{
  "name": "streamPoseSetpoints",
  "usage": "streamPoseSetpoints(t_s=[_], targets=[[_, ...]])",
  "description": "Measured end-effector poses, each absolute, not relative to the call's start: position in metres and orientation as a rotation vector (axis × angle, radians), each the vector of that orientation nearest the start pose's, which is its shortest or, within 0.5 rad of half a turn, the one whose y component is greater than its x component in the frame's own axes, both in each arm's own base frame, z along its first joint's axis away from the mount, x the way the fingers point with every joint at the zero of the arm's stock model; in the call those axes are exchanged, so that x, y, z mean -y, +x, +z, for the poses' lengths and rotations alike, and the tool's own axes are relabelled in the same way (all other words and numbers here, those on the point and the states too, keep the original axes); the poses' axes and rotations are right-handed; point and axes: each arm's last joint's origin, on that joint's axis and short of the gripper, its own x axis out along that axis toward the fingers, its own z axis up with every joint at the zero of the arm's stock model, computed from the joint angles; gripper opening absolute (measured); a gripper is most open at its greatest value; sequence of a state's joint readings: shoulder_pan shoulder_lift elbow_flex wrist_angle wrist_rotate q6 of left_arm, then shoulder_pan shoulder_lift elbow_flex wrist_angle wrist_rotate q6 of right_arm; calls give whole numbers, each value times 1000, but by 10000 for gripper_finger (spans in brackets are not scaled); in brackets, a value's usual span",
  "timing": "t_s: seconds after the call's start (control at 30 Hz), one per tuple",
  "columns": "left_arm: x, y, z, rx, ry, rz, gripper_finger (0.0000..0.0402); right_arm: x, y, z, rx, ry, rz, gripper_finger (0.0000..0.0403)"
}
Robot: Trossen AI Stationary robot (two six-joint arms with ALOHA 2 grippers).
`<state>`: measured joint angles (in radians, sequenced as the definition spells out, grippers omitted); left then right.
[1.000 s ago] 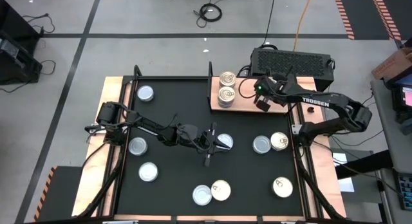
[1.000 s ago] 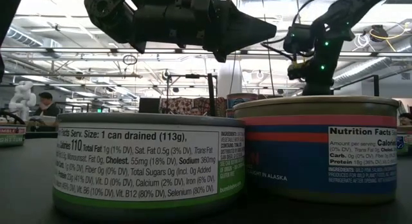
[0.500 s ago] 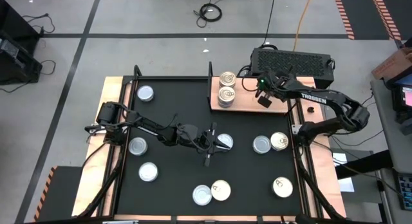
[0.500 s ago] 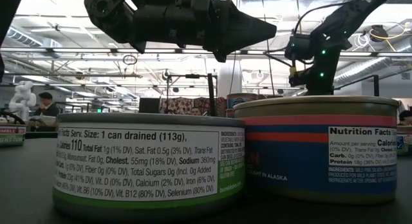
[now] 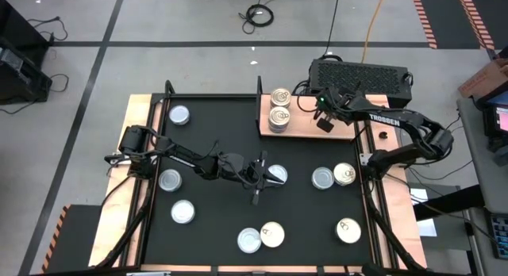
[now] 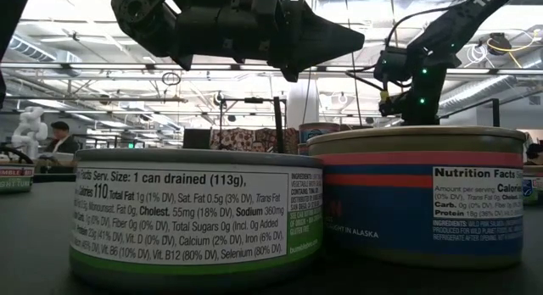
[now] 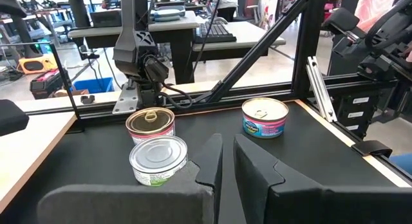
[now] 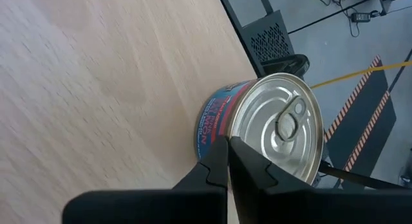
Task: Stack canned seafood by type on shelf
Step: Put the blue-pink tuna can to the top right corner of the shelf, then put the blue-pink tuna can aligned with the top right blue-pink tuna can on the shelf
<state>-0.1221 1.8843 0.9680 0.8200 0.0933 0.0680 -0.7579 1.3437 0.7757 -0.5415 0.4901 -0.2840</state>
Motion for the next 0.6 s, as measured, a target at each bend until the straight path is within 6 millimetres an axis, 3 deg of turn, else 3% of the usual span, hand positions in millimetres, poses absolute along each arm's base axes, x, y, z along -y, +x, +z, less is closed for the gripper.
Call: streamPoseSetpoints(t_s=[0.37,0.6], targets=[[51,391,187,-89,69,-218,42,170,171,197,-1318,-88,-926,73],[51,391,187,-89,69,-218,42,165,182,219,-1322,-102,-907,112]])
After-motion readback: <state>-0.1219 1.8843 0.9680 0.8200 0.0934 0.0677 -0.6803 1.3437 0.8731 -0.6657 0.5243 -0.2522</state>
